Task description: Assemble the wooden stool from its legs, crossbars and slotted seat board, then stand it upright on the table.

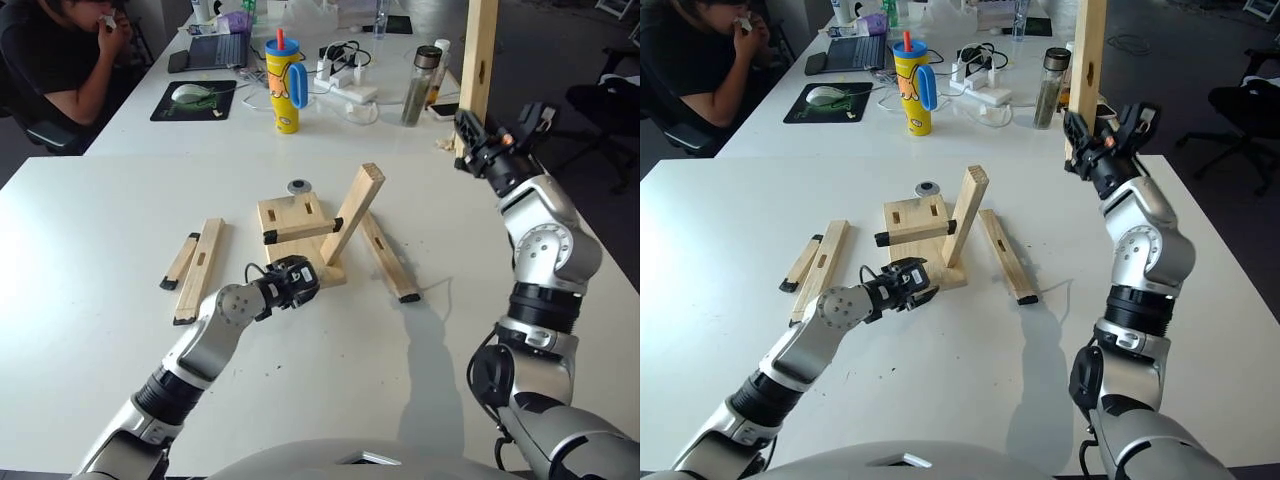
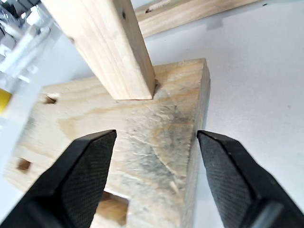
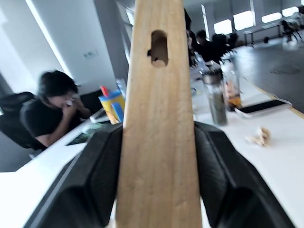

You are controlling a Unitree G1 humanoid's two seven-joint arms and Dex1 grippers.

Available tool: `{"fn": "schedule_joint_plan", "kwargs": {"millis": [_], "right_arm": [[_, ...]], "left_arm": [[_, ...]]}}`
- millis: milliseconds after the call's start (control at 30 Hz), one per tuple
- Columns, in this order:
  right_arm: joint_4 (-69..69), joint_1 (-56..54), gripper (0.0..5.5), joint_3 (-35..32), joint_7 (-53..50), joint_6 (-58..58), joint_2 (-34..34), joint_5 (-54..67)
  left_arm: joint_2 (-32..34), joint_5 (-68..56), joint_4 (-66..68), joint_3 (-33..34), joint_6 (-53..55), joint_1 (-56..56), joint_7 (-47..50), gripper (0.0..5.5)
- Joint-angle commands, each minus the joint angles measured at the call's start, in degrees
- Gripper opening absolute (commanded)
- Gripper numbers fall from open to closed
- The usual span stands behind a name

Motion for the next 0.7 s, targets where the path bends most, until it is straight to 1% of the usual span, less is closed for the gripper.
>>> {"fn": "schedule_joint_plan", "kwargs": {"millis": [33,100,167,200,267,400,467,533,600,700], "right_arm": [[-1.3,-1.7,2.04,2.5,3.6,0.8,-2.9,2.0],[-2.0,-1.4,2.04,4.2,5.8,2.5,-4.3,3.0],[-2.9,-0.9,2.04,5.3,8.4,3.7,-5.6,4.2],[-3.3,-0.6,2.04,5.6,9.6,4.4,-6.2,5.0],[-4.6,-0.2,2.04,4.7,12.5,6.1,-7.5,8.1],[-8.6,1.2,2.04,1.4,23.0,11.7,-11.3,20.3],[-11.4,1.7,2.04,-1.9,27.4,19.5,-14.2,32.6],[-13.2,2.6,2.04,-2.8,30.6,25.1,-16.5,41.0],[-16.1,5.3,2.04,-0.9,33.3,28.5,-18.1,44.5],[-20.3,10.0,2.04,2.6,36.0,31.2,-19.5,46.5]], "left_arm": [[0.7,-1.1,-2.3,0.5,-1.6,0.1,-2.3,3.16],[2.4,-1.9,-4.4,-1.7,-0.7,3.0,-5.7,3.16],[4.0,-3.1,-7.1,-2.5,0.6,5.7,-8.5,3.16],[4.8,-3.8,-8.6,-2.3,1.6,6.4,-9.7,3.16],[4.9,-8.6,-13.4,0.7,5.6,6.9,-12.5,3.16],[1.4,-28.9,-26.5,12.4,21.8,4.8,-17.1,3.16],[-2.3,-49.6,-29.5,26.0,31.0,-1.2,-15.7,3.16],[-3.7,-64.6,-27.9,36.0,34.7,-6.8,-11.8,3.16],[-3.7,-72.8,-24.6,41.2,35.1,-10.2,-6.9,3.16],[-3.4,-83.4,-21.9,44.3,35.3,-11.8,0.2,3.16]]}}
